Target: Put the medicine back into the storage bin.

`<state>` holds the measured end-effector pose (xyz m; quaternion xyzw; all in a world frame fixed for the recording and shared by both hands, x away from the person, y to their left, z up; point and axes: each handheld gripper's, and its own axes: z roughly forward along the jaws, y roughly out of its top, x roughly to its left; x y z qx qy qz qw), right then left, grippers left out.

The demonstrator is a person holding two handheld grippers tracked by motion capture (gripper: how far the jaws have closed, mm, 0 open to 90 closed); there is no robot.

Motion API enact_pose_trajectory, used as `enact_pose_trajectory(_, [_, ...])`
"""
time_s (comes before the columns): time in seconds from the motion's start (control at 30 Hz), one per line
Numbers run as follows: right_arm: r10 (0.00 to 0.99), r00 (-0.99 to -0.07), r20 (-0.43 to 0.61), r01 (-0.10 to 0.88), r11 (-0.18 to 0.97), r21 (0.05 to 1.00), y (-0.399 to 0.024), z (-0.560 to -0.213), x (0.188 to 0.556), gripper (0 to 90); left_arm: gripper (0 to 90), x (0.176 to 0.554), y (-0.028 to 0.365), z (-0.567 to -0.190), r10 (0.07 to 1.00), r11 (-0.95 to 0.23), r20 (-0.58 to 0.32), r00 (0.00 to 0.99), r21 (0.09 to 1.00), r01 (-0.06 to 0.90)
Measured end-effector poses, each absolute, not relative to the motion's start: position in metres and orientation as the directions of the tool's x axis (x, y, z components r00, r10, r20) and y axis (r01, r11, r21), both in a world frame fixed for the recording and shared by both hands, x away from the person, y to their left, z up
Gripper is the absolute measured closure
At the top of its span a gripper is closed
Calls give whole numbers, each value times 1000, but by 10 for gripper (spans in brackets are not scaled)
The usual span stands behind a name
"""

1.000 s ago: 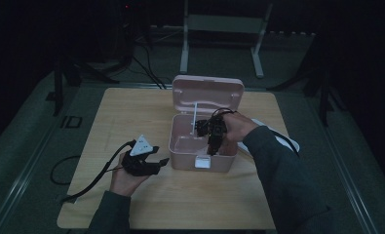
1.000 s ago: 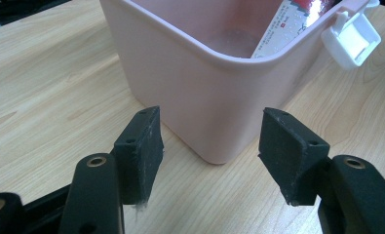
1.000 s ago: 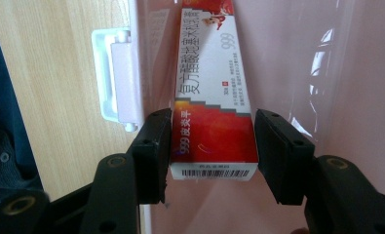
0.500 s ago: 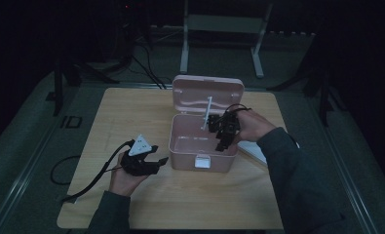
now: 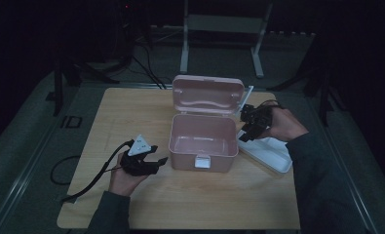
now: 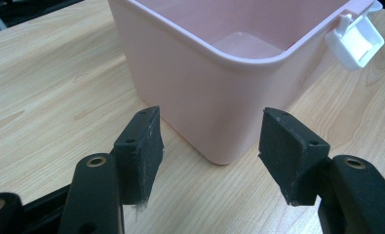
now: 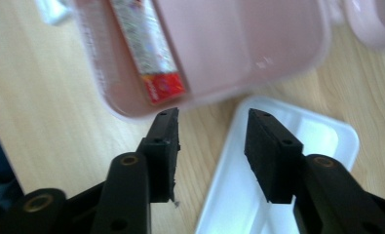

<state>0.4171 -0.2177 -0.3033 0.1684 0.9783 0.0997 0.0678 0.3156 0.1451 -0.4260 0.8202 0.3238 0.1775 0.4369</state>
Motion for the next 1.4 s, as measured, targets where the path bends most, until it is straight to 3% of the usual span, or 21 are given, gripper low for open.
enact_pose_trajectory(0.23, [455, -886, -89, 423, 873, 242, -257, -320, 428, 611, 410, 316, 144, -427, 684, -412, 6, 729, 828, 380])
enact_pose_trajectory(0.6, [523, -850, -66, 498, 838, 223, -292, -353, 444, 649, 410, 316, 144, -428, 682, -415, 5, 732, 826, 381])
enact_pose_trajectory(1.03, [585, -802, -122, 582, 810, 62, -327, -405, 470, 721, 410, 316, 144, -428, 683, -413, 5, 731, 828, 380])
enact_pose_trajectory(1.4, [595, -798, -100, 597, 802, 13, -325, -426, 479, 761, 410, 316, 145, -428, 682, -415, 7, 731, 827, 379])
